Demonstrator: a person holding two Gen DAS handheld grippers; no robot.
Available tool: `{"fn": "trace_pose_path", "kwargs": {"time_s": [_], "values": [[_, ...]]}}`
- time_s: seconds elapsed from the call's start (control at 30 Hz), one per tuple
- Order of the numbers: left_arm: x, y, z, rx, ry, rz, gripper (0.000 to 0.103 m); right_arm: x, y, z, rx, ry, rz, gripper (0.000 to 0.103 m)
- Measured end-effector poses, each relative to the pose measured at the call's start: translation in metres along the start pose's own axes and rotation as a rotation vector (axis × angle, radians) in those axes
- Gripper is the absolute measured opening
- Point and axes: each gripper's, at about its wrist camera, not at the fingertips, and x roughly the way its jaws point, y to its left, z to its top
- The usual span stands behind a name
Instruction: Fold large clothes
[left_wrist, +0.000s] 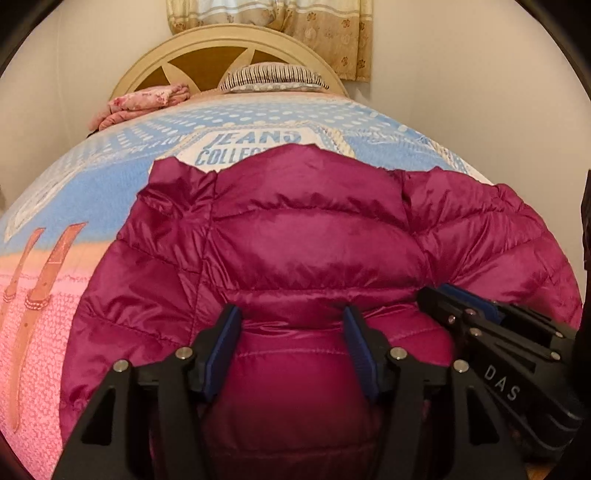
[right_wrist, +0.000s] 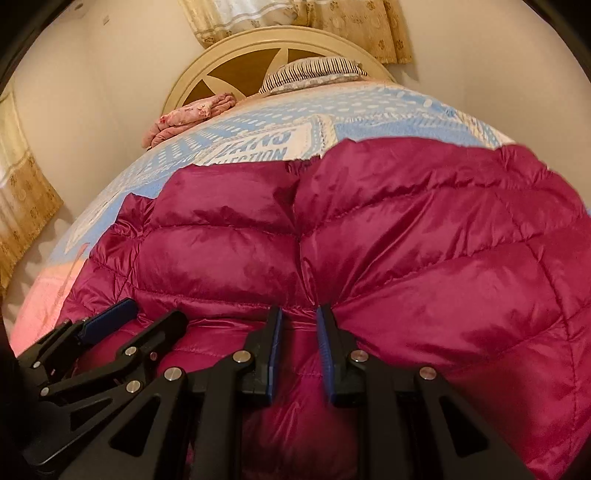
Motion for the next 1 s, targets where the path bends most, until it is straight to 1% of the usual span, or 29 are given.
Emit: {"fn": "trace_pose_path", "kwargs": {"time_s": [0.13,0.2,0.27,0.3,0.33,0.37,0.4,0.43,0.5,0.53,0.57,0.63,0.67,0.7,0.73,0.8,0.87,0.93,1.0], "values": [[-0.006,-0.002,0.000,0.023,0.020,0.013,0.061,0.001,0.006,-0.003,-0.023,-0.002,-0.025,0.019],[-0.020,0.004,0.001,0.012,0.028,-0.013,0.061,0.001,0.006,-0.001,-0.021,0.009,-0.029,0.019],[-0.039,0.020,0.000,-0.041,0.015,-0.062,0.063,-0.003,0.007,0.006,-0.017,0.035,-0.046,0.019],[-0.051,0.031,-0.002,-0.073,-0.007,-0.084,0.069,-0.015,0.010,0.008,-0.016,0.019,-0.061,0.019],[-0.059,0.040,-0.004,-0.098,-0.032,-0.090,0.073,-0.027,0.014,0.009,-0.013,-0.020,-0.047,0.019],[-0.071,0.053,-0.008,-0.130,-0.067,-0.085,0.083,-0.046,0.020,0.007,-0.018,-0.073,-0.005,0.019],[-0.080,0.067,-0.013,-0.165,-0.100,-0.075,0.091,-0.062,0.027,0.002,-0.037,-0.098,0.019,0.019],[-0.088,0.082,-0.019,-0.204,-0.128,-0.071,0.093,-0.071,0.033,-0.003,-0.055,-0.106,0.022,0.019],[-0.093,0.101,-0.030,-0.279,-0.152,-0.075,0.099,-0.086,0.043,-0.017,-0.082,-0.113,0.018,0.019],[-0.090,0.109,-0.034,-0.312,-0.144,-0.082,0.100,-0.087,0.045,-0.025,-0.077,-0.101,0.017,0.019],[-0.083,0.114,-0.040,-0.343,-0.117,-0.094,0.101,-0.084,0.045,-0.031,-0.061,-0.077,0.014,0.019],[-0.061,0.117,-0.051,-0.392,-0.027,-0.121,0.101,-0.074,0.040,-0.041,-0.016,-0.047,0.011,0.019],[-0.054,0.117,-0.055,-0.415,0.000,-0.137,0.101,-0.067,0.037,-0.046,-0.001,-0.041,0.012,0.019],[-0.050,0.117,-0.060,-0.438,-0.002,-0.156,0.101,-0.063,0.035,-0.050,0.005,-0.041,0.013,0.019],[-0.051,0.115,-0.062,-0.439,-0.038,-0.158,0.101,-0.058,0.033,-0.055,0.009,-0.043,0.018,0.019],[-0.048,0.110,-0.061,-0.433,-0.043,-0.167,0.103,-0.051,0.027,-0.060,0.032,-0.035,0.031,0.018],[-0.044,0.105,-0.059,-0.444,-0.043,-0.203,0.103,-0.051,0.024,-0.063,0.055,-0.034,0.048,0.018],[-0.039,0.097,-0.057,-0.466,-0.047,-0.263,0.103,-0.050,0.023,-0.064,0.075,-0.034,0.066,0.018],[-0.035,0.091,-0.055,-0.470,-0.054,-0.286,0.102,-0.049,0.022,-0.067,0.083,-0.030,0.076,0.018]]}}
